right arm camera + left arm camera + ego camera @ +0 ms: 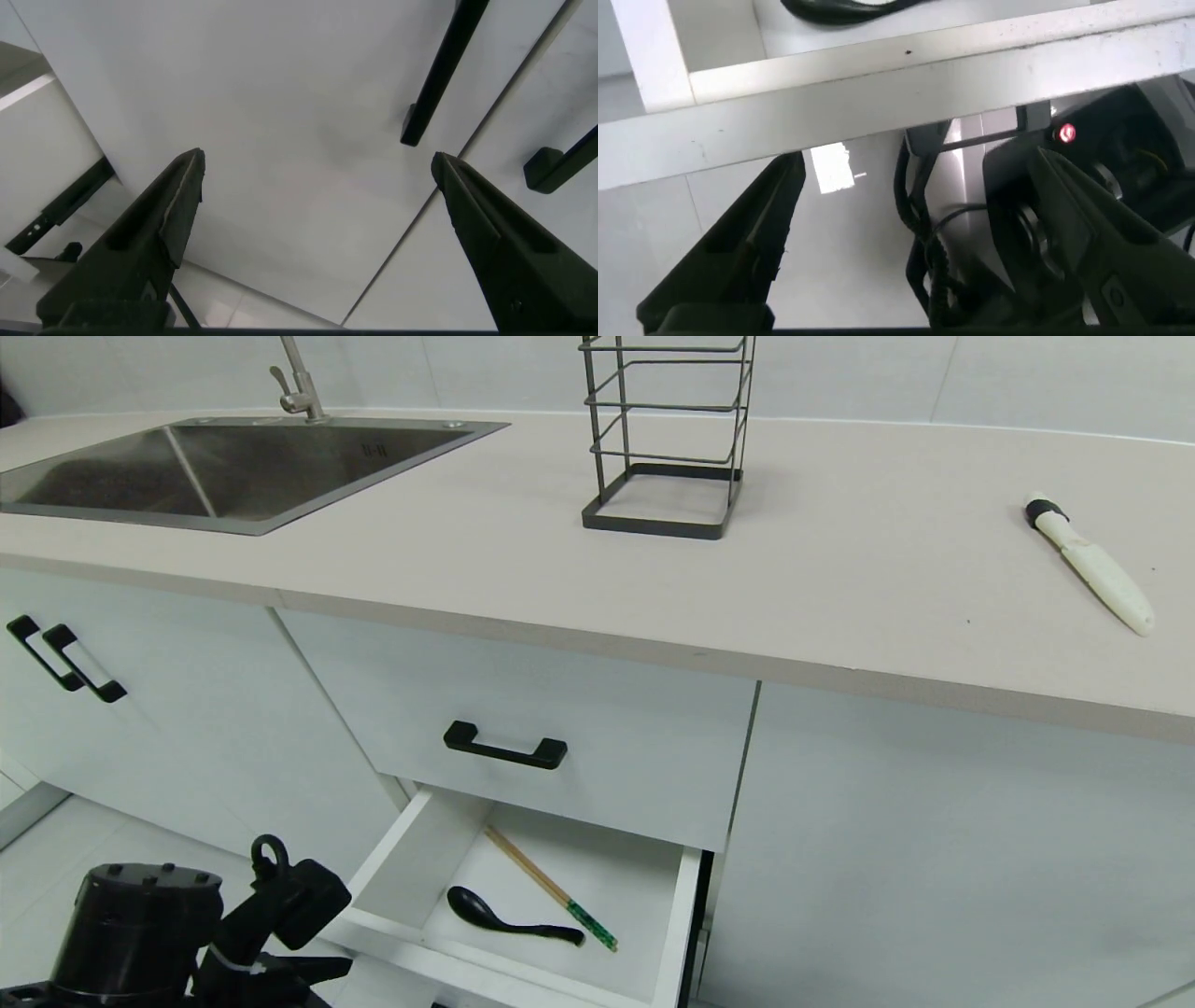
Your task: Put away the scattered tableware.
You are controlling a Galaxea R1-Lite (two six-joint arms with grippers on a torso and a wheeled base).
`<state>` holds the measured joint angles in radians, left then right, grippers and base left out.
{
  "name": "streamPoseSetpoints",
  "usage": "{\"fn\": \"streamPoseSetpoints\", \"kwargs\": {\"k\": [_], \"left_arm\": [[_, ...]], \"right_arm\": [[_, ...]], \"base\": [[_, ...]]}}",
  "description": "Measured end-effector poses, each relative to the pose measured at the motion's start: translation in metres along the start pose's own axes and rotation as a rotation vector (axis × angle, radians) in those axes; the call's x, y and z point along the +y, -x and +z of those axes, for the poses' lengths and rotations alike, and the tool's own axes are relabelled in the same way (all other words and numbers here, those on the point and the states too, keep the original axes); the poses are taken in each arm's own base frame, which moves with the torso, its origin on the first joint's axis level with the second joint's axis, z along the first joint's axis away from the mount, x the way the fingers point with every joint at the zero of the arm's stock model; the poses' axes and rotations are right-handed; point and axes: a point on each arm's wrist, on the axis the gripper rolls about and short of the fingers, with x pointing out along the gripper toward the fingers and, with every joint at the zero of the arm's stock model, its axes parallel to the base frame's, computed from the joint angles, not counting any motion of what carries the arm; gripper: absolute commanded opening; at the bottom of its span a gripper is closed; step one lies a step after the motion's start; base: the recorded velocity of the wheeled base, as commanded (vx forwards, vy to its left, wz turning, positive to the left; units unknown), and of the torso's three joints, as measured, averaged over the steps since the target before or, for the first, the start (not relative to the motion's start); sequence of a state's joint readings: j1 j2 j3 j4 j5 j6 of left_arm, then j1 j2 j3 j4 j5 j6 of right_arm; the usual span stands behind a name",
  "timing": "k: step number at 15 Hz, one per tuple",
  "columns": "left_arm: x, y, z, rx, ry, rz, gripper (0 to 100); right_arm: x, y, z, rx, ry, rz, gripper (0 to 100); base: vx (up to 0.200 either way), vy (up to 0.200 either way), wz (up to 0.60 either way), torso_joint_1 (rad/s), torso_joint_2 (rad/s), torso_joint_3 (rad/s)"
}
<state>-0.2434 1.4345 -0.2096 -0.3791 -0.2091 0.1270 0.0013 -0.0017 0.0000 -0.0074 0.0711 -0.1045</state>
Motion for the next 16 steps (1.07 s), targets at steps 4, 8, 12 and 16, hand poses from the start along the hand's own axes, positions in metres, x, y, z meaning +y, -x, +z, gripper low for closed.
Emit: {"fn": "streamPoseSetpoints", "kwargs": {"k": [4, 8, 12, 16], "left_arm": [[0.002, -0.01, 0.009, -0.001, -0.005, -0.004, 100], [0.004, -0.013, 0.017, -0.019, -0.008, 0.008, 100], [0.005, -0.017, 0.025, -0.075, -0.016, 0.015, 100], [0.009, -0.027, 0.036, -0.154, -0.033, 0.024, 100]], "right_arm": [[0.0, 0.0, 0.0, 0.0, 0.0, 0.0, 100], [0.0, 0.0, 0.0, 0.0, 0.0, 0.001, 100], [0.0, 0.0, 0.0, 0.0, -0.001, 0.0, 100], [0.0, 0.0, 0.0, 0.0, 0.0, 0.001, 100]], "base": [[0.0, 0.0, 0.0, 0.0, 0.0, 0.0], [0.0, 0.0, 0.0, 0.0, 0.0, 0.0], [0.0, 0.0, 0.0, 0.0, 0.0, 0.0], [0.0, 0.0, 0.0, 0.0, 0.0, 0.0]]}}
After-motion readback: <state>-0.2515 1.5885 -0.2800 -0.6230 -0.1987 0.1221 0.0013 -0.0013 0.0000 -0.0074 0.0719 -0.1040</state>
